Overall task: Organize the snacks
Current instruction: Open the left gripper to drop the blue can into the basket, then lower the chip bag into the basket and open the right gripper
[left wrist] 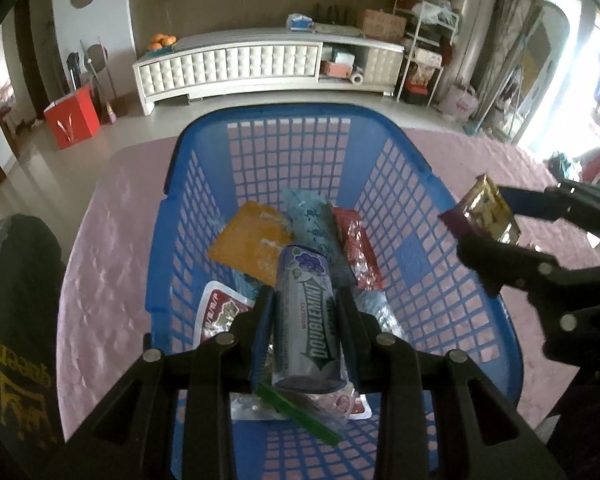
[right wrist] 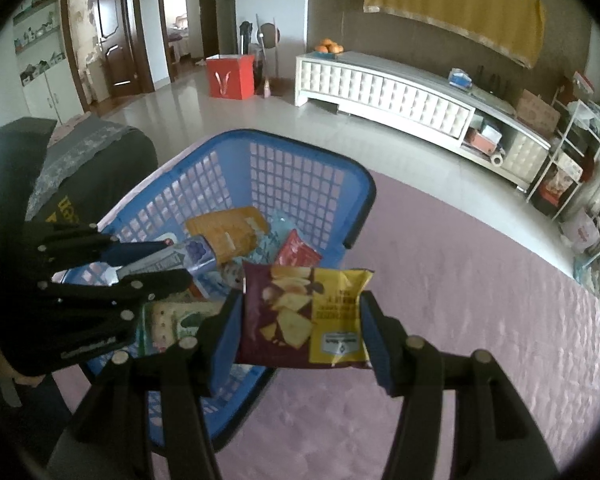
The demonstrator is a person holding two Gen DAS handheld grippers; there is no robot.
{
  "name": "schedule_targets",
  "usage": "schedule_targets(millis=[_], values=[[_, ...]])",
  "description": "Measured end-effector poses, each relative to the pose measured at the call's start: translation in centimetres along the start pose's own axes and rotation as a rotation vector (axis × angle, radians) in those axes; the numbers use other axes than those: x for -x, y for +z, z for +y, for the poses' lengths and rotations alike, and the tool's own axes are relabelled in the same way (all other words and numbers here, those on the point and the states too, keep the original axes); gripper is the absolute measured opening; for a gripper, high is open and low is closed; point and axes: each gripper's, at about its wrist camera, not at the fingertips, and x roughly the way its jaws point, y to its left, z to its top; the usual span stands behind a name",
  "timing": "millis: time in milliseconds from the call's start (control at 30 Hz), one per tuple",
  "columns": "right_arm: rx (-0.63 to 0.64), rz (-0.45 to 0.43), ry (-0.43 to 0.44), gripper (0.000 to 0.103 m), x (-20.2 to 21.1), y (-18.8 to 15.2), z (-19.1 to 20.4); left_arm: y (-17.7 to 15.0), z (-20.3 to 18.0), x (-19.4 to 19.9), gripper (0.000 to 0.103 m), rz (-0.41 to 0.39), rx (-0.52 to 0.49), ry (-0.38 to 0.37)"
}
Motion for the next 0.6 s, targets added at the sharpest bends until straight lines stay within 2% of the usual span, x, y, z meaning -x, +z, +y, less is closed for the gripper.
schedule_targets(millis=[133, 200, 233, 600], values=[[0.0, 0.001, 0.001, 0.061, 0.3, -0.2, -0.2, 0.1, -0.4, -0.3, 0.032, 0.019, -0.011, 0.005], [0.002, -0.004, 0.001, 0.061, 0.7, 0.0, -0.2, 0.1, -0.4, 0.3, 0.041, 0.006, -0.004, -0.005], [0.003, -0.007, 0.001, 0.061, 0.8, 0.0, -0.1, 0.1, -0.4, 0.9, 0.043, -0.008, -0.002, -0.002], [0.028, -0.027, -0.002, 0.061, 2.1, 0.8, 1.2, 0.5, 1.7, 5.9, 0.043, -0.108, 0.044, 0.041]])
